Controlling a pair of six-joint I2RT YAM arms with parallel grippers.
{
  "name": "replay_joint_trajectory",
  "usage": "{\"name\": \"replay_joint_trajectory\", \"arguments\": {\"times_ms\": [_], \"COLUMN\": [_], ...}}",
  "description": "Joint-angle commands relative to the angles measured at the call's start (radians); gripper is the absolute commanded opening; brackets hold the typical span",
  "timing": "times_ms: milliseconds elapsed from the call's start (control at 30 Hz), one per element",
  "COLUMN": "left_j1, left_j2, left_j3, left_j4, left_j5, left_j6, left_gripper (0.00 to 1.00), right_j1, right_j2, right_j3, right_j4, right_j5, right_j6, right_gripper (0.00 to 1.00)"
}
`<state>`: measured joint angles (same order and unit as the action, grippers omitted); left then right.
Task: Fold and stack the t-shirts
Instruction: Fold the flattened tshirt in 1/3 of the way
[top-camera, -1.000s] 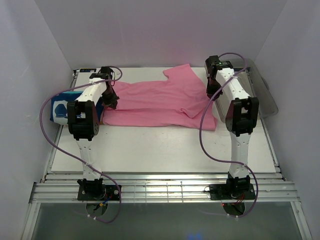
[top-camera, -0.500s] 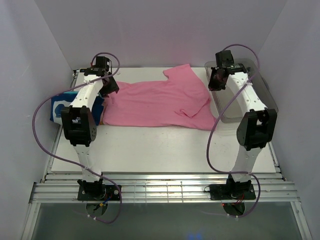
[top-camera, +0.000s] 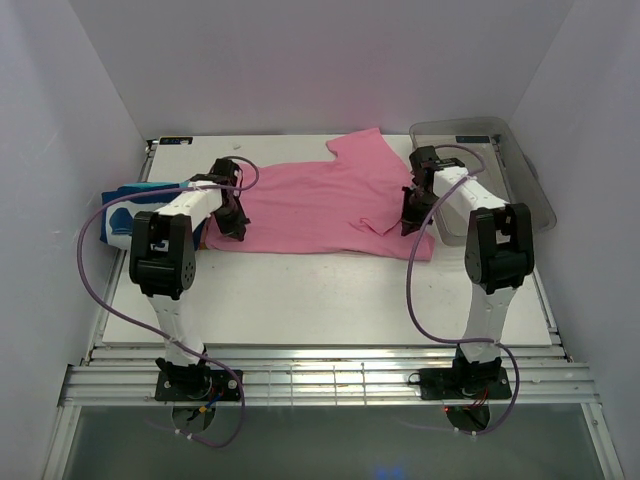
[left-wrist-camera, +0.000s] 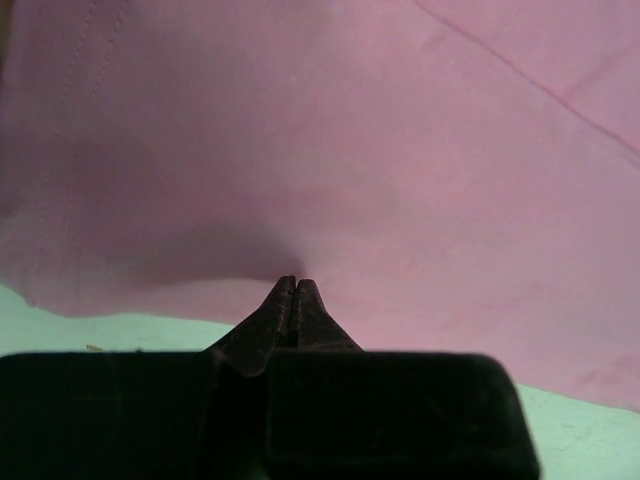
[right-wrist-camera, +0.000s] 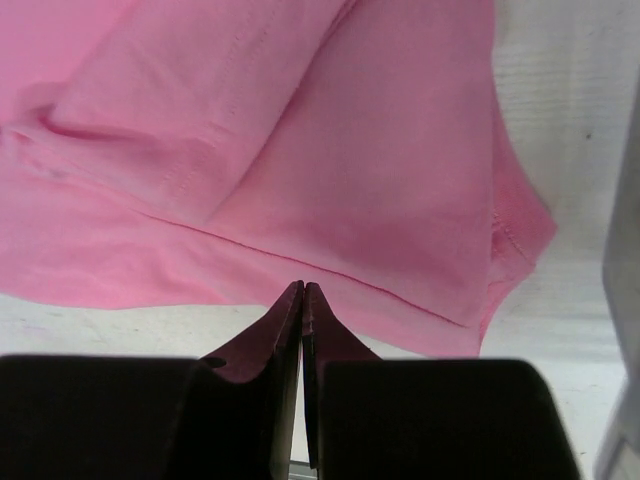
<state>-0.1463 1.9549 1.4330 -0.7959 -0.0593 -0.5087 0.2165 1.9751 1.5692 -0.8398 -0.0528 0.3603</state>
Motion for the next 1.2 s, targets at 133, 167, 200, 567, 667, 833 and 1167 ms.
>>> {"name": "replay_joint_trajectory", "arguments": {"times_ms": [133, 167, 200, 567, 667, 833, 1167], "left_j1": [-0.003, -0.001, -0.002, -0.003, -0.003, -0.003, -0.003], "left_j2": [0.001, -0.002, -0.005, -0.014, -0.037, -0.099, -0.198], "left_j3": [-0.042, -0.049, -0.062, -0.252, -0.299, -0.391, -0.539], "left_j4": [0.060, 0.061, 0.069, 0.090, 0.089, 0.084, 0.070], "left_j5": [0.013, 0.007, 0.004, -0.066, -0.079, -0.080, -0.079], "left_j6": [0.033, 0.033, 0.036, 0.027, 0.009, -0.019, -0.044], "left_gripper": [0.00, 0.00, 0.00, 0.00, 0.00, 0.00, 0.00], "right_j1": [0.017, 0.017, 0.017, 0.017, 0.017, 0.017, 0.017], "right_j2": [0.048, 0.053, 0.054, 0.061, 0.050, 0.008, -0.111], "right_j3": [-0.038, -0.060, -0.070, -0.193, -0.231, -0.305, -0.462], "right_j4": [-0.061, -0.061, -0.061, -0.056, -0.051, -0.042, -0.035], "right_j5": [0.085, 0.099, 0.122, 0.208, 0.212, 0.222, 0.220], "right_j6": [-0.018, -0.017, -0.018, -0.027, -0.027, -0.026, -0.020], "right_gripper": [0.08, 0.08, 0.08, 0.08, 0.08, 0.08, 0.08]}}
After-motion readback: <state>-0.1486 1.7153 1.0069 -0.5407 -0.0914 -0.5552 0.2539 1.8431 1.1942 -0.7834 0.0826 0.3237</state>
